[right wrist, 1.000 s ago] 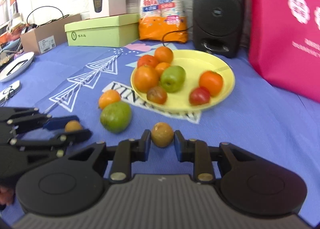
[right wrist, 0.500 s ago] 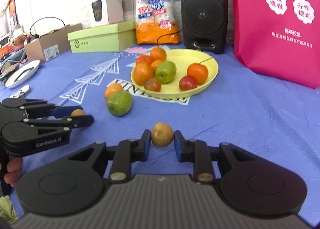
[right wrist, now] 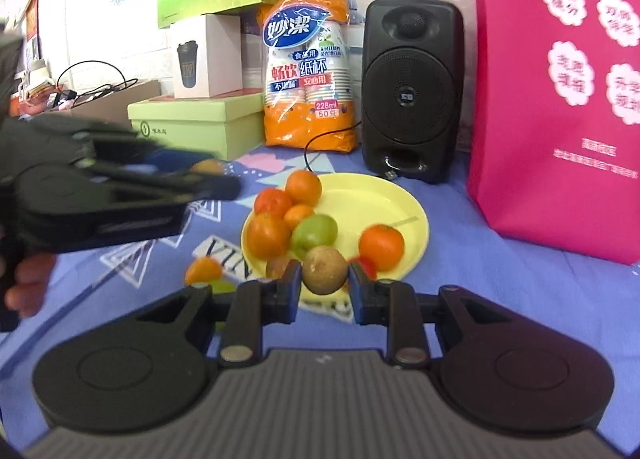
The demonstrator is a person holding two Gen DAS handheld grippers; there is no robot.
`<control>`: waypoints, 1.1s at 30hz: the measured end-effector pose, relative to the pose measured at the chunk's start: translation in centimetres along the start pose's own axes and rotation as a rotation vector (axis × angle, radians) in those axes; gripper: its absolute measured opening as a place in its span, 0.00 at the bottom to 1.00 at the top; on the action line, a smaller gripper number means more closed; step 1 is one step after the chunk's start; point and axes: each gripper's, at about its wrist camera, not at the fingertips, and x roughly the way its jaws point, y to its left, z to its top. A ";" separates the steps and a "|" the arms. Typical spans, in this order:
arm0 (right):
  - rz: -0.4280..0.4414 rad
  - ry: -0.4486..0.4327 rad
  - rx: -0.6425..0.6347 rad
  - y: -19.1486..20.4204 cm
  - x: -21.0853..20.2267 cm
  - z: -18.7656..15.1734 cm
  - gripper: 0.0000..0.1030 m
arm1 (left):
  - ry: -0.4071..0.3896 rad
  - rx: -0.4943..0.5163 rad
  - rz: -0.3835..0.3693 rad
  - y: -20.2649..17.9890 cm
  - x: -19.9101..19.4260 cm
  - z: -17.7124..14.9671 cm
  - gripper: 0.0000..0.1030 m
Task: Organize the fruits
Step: 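Place both kiwis on the yellow plate and open both tools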
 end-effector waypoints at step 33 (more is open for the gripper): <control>0.004 -0.018 0.072 -1.2 1.1 -0.5 0.49 | 0.017 -0.058 0.081 2.7 1.1 -0.8 0.73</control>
